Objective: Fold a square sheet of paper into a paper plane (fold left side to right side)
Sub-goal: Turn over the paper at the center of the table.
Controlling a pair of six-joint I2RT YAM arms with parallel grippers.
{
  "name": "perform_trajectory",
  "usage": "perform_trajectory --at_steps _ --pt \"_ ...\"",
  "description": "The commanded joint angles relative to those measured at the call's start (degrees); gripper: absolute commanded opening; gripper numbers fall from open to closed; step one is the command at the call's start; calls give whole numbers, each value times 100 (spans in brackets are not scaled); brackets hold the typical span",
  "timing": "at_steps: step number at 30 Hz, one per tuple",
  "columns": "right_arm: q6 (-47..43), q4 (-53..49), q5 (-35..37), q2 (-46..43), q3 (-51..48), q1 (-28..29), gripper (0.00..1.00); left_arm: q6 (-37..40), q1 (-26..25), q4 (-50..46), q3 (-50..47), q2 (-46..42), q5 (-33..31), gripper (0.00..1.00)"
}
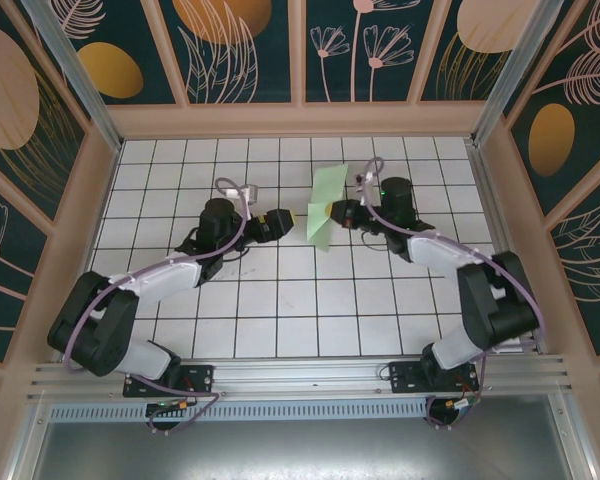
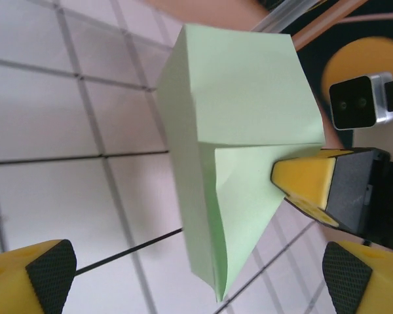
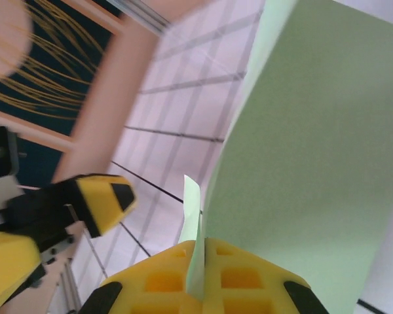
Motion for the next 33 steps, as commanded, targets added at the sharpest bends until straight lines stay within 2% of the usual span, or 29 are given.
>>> perform_trajectory --at_steps 1,7,10,16,24,27,33 --pt "47 737 -956 -510 -71 -216 0 -650 23 1211 -48 -319 802 99" --pt "312 963 -1581 -1107 222 -244 0 -1871 23 3103 118 -225 1843 98" --pt "488 1074 -1739 -1207 310 -179 0 -2501 16 4033 196 22 2151 98" --pt "553 1141 -1831 -1353 489 101 0 -2889 -17 4469 336 342 2305 98" --pt "719 1319 -1800 -1303 643 320 0 -2998 -133 4775 403 475 2513 94" --pt "815 1361 -1754 -1258 644 343 0 -3020 -153 4883 413 471 2560 85" --pt "941 1344 -1677 -1254 565 343 0 -2855 -161 4727 392 408 2497 50"
